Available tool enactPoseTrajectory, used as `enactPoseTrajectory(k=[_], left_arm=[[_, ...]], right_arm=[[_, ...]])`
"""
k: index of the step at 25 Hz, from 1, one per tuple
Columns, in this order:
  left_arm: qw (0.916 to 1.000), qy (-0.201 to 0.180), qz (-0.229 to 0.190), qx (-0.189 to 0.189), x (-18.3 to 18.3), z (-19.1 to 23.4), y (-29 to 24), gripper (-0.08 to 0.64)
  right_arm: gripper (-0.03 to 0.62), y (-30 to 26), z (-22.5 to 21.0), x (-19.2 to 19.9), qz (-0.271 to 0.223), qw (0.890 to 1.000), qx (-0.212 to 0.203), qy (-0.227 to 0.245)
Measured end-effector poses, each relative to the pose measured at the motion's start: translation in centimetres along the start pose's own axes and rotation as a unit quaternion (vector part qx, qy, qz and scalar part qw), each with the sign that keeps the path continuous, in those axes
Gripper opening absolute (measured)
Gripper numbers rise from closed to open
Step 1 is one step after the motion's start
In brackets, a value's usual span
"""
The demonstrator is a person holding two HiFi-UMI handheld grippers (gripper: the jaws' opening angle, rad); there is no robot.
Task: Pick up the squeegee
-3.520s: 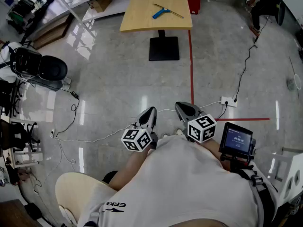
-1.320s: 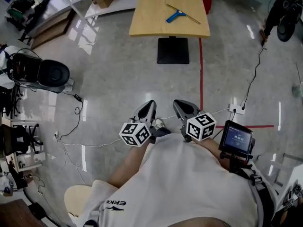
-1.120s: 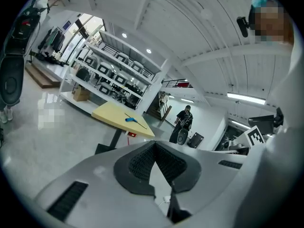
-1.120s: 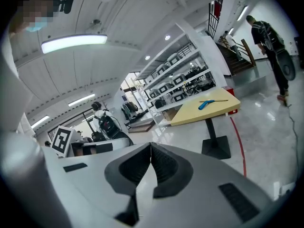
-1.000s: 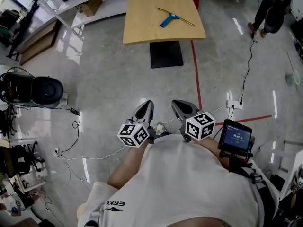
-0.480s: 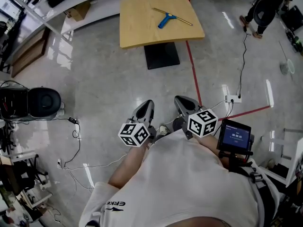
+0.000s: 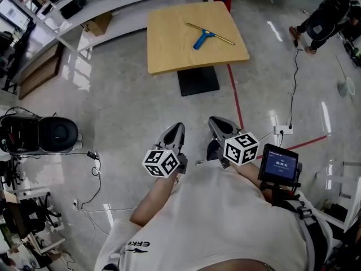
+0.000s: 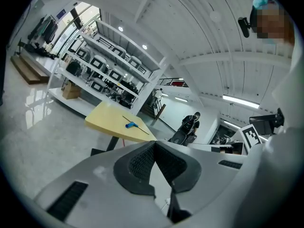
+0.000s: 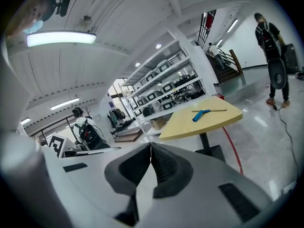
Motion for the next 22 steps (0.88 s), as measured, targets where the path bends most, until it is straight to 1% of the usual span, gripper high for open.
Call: enactPoseTrajectory(k=[6,10,13,19,22], left_arm=[[1.0,-0.005,0.003,-0.005,-2.9,1.1,-3.8,0.005],[0.9999,-0.006,0.007,-0.009,-4.9,1.4,-7.4,0.005],[0.9998,-0.008,0.012,-0.011,-6.4,1.6,-9.2,0.005],[0.9993,-0.017,0.025,-0.02,-8.4,1.2,-14.2,0.005],[0.9989,-0.021,0.033,-0.025,-9.2,1.7,-16.8,0.005]], right_arm=[[0.005,-2.8,-2.9,-3.4,0.0,1.0,-0.005,0.0],[0.005,-4.5,-5.7,-5.8,0.007,1.0,-0.006,0.001],[0.005,-5.6,-6.9,-7.2,0.014,1.0,-0.009,0.001],[0.005,-6.4,-10.8,-10.1,0.013,1.0,-0.022,-0.001],[0.005,-7.2,-12.9,-11.1,0.011,1.0,-0.025,-0.004]])
Point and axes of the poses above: the fingertips, and each gripper's own axes: y backward along the fingers, z to its left, x out of its underside, the point moved 7 cm from there along y, backward along the fingers, and after that the axes turned 8 degrees about z, right-handed, at the moved point
